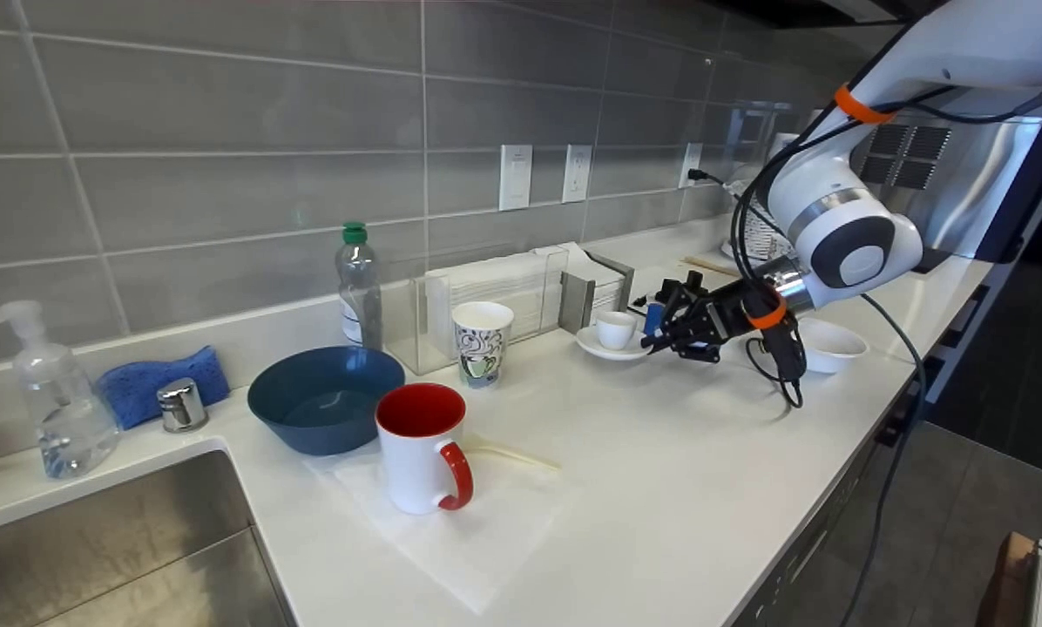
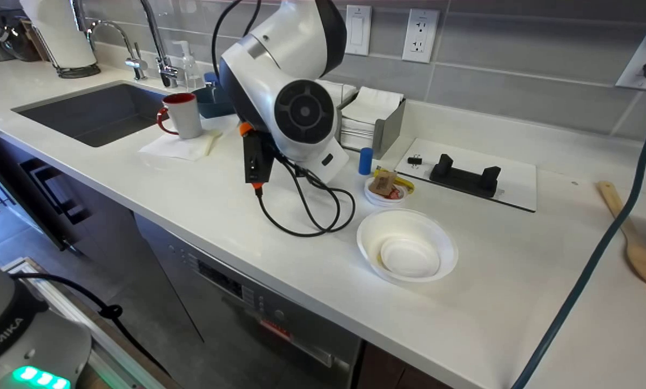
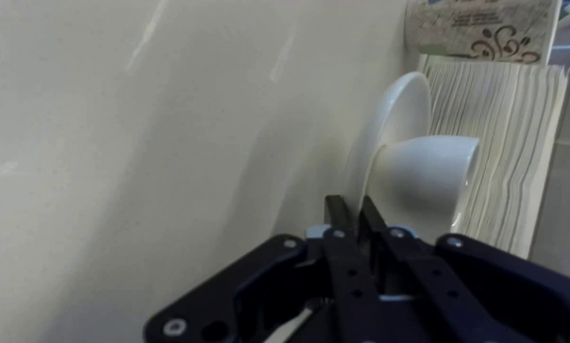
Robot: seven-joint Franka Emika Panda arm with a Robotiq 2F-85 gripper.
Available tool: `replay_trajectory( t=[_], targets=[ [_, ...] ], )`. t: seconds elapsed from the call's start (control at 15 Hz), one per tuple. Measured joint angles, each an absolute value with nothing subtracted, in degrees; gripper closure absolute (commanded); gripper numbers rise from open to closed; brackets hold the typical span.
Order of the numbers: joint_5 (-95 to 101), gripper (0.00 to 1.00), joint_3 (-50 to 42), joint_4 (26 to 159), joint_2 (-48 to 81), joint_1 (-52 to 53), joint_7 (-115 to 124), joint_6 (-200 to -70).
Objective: Move the plate to the right
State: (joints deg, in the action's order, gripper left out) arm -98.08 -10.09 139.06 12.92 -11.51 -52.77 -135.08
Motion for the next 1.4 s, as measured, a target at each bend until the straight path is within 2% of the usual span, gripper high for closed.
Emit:
replay_trajectory(
  t=[0.07, 0.13, 0.6, 0.67, 1.4],
  targets=[
    [-98.93, 0.98, -10.09, 139.07, 12.93, -11.11, -52.76, -136.40],
    [-98.99, 0.91, -10.07, 139.07, 12.93, -10.62, -52.76, -137.34],
    [-98.88, 0.91, -10.24, 139.07, 13.25, -10.23, -52.76, -137.56],
    [-98.88, 0.98, -10.24, 139.07, 13.25, -10.23, -52.77, -137.56],
    [-98.83, 0.98, -10.26, 138.81, 14.51, -10.17, -53.46, -138.86]
  ],
)
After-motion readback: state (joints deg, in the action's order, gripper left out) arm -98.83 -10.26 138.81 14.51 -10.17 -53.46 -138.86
